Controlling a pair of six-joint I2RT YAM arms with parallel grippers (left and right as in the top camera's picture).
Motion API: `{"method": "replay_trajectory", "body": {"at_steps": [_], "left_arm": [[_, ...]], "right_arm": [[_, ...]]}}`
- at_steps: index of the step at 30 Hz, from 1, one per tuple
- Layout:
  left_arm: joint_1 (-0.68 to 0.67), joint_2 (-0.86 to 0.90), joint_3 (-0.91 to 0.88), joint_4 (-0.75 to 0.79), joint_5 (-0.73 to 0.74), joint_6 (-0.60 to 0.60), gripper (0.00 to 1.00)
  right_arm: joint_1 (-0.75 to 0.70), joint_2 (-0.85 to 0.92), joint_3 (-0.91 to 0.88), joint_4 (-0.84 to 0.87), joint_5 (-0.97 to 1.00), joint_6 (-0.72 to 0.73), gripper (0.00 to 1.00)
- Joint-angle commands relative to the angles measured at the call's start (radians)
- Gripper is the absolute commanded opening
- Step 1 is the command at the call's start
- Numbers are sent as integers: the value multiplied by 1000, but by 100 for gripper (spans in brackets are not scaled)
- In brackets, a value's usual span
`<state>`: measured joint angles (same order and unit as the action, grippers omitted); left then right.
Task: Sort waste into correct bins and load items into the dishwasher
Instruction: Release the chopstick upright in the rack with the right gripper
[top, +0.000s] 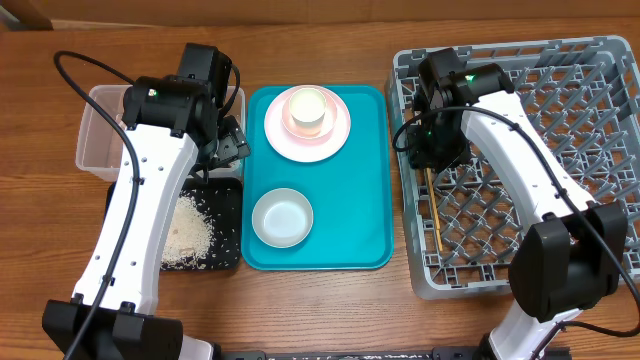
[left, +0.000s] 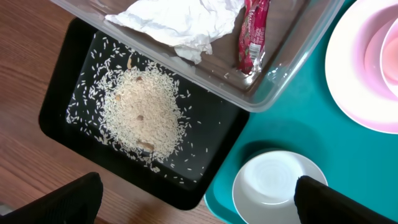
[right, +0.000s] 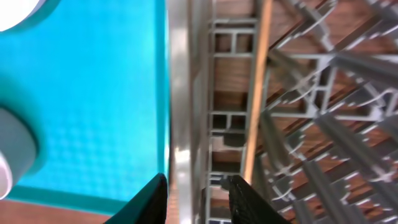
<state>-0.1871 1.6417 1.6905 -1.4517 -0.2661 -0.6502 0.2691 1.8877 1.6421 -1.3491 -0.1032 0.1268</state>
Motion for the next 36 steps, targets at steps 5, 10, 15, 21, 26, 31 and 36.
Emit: {"method": "replay_trajectory", "body": {"at_steps": [5, 10, 15, 21, 26, 31, 36], "left_arm": [[3, -10, 14, -3, -6, 8, 100], [3, -10, 14, -3, -6, 8, 100], [3, -10, 14, -3, -6, 8, 100], [3, -10, 14, -3, -6, 8, 100], [3, -10, 14, -3, -6, 8, 100], [3, -10, 14, -3, -6, 8, 100], [3, -10, 14, -3, -6, 8, 100]], "right_arm": [[6, -27, -30, 12, -56, 0, 35], [6, -27, -119, 98, -56, 3, 35], [6, -27, -187, 144, -56, 3, 29], [6, -27, -188, 156, -132, 3, 22], [7, -27, -188, 196, -180, 12, 16], [10, -27, -188, 203, -191, 30, 14], [50, -27, -188, 204, -186, 28, 13]]}}
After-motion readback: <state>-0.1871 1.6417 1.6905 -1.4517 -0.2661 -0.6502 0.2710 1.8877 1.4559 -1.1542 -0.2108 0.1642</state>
